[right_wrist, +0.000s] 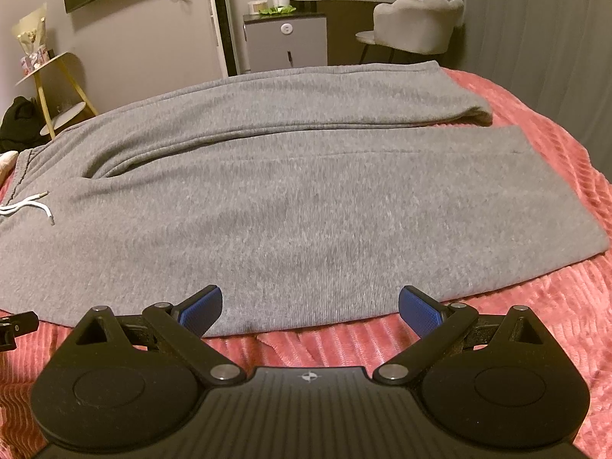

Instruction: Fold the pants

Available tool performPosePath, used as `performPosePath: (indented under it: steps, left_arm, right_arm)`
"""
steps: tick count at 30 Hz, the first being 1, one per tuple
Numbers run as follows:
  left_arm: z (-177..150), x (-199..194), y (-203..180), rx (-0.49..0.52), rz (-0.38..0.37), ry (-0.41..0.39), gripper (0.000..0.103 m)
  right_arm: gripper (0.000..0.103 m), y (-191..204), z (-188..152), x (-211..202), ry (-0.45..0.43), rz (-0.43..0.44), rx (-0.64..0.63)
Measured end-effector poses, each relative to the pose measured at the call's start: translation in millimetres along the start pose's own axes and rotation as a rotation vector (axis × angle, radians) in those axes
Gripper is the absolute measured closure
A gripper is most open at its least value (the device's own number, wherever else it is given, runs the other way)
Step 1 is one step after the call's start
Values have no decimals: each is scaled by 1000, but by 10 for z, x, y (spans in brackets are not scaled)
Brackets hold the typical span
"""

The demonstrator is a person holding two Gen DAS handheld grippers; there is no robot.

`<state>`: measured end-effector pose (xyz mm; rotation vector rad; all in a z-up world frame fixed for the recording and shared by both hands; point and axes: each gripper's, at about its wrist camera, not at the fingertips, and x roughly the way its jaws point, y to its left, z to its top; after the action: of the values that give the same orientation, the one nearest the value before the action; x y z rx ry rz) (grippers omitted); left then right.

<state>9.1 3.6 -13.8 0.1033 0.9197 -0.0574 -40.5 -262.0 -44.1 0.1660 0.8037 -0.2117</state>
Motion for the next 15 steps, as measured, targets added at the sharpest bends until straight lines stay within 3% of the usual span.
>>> performPosePath:
  steps: [15]
  left_arm:
    - [12, 96, -8, -4, 10, 30, 0]
  right_arm:
    - [4, -58, 33, 132, 40, 23, 17]
